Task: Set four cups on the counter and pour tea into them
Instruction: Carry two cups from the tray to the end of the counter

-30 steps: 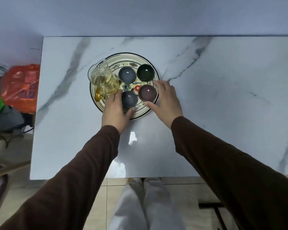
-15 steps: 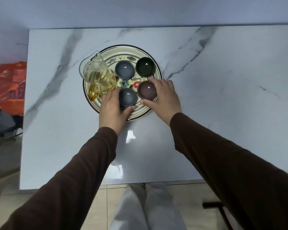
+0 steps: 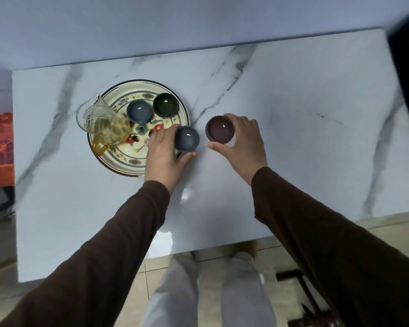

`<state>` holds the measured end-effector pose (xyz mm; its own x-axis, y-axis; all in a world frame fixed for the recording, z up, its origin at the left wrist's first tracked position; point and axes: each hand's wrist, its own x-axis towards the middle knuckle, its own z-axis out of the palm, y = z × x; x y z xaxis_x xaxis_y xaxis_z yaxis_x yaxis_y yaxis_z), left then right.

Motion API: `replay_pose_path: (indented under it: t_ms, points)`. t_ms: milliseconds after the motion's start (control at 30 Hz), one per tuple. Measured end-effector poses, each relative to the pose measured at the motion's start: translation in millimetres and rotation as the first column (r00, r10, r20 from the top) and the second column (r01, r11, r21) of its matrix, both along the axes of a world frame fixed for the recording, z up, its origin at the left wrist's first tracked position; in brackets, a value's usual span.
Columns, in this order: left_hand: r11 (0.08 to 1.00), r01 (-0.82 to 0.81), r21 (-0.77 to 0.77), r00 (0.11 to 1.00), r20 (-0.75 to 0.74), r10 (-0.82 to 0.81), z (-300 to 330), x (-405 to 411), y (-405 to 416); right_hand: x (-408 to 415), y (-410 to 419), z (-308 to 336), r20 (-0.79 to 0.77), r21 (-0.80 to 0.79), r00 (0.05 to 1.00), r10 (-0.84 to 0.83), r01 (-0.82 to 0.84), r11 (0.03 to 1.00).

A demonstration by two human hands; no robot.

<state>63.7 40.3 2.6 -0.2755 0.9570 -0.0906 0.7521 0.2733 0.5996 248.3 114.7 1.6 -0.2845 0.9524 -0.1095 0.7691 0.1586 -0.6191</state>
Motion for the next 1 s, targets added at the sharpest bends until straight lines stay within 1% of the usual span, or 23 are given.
replay_pose_path:
  t_ms: [133,267,433,533,833,1000]
  points:
    - [0.999,0.033,-0.011,0.999,-0.006,-0.033,5,52,21,57,12,4,-0.012,-0.007,0.999,-0.051,0.051,0.999]
    - [0.999,0.047,-0.003,0.999,-0.008,-0.047,6,115,40,123,29,6,-0.022,-0.027,0.997,-0.068,0.068,0.997]
    - [0.999,0.034,-0.024,0.998,0.046,-0.033,0,194,69,206,56,5,0.004,-0.036,0.997,-0.073,0.073,0.997]
    - [0.998,0.066,-0.022,0.995,0.076,-0.064,-6,232,90,246,75,1,0.021,-0.017,0.994,-0.108,0.108,0.994]
    - [0.984,0.177,-0.001,0.979,0.107,-0.175,-30,298,139,318,106,-23,0.037,-0.019,0.969,-0.244,0.244,0.969]
    - [0.979,0.204,-0.004,0.974,0.103,-0.202,-43,330,159,350,123,-37,0.025,-0.029,0.964,-0.265,0.265,0.964]
